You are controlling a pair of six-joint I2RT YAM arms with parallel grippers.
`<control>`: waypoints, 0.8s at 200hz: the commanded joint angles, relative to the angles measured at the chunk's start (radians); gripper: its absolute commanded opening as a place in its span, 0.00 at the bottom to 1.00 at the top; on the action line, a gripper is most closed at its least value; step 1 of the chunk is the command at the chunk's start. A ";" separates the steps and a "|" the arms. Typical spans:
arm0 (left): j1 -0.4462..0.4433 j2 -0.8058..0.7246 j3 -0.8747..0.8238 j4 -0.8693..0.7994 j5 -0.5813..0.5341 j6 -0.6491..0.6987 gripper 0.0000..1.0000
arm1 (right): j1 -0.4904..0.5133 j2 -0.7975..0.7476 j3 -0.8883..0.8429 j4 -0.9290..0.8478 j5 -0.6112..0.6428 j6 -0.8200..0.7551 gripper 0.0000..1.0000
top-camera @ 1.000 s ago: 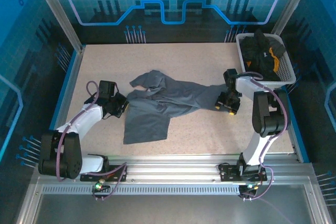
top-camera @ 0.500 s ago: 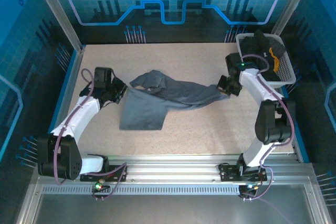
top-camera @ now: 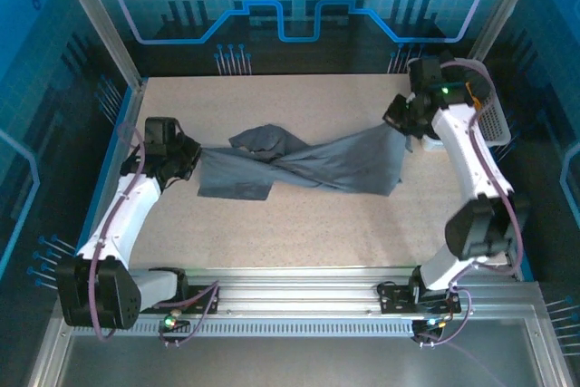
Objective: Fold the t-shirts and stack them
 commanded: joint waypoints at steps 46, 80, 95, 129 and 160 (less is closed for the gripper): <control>0.045 -0.043 -0.017 -0.057 -0.049 0.041 0.00 | -0.045 0.402 0.433 0.115 0.115 0.007 0.00; 0.046 -0.049 -0.033 -0.056 -0.030 0.038 0.00 | -0.061 0.533 0.582 -0.063 0.019 -0.068 0.48; 0.046 -0.049 -0.039 -0.054 -0.019 0.036 0.00 | -0.049 0.461 0.478 -0.086 0.030 -0.118 0.56; 0.045 -0.043 -0.052 -0.045 -0.011 0.036 0.00 | -0.026 0.081 -0.142 0.124 0.021 -0.130 0.74; 0.043 -0.020 -0.047 -0.025 0.003 0.035 0.00 | -0.006 -0.040 -0.494 0.185 -0.021 -0.149 0.76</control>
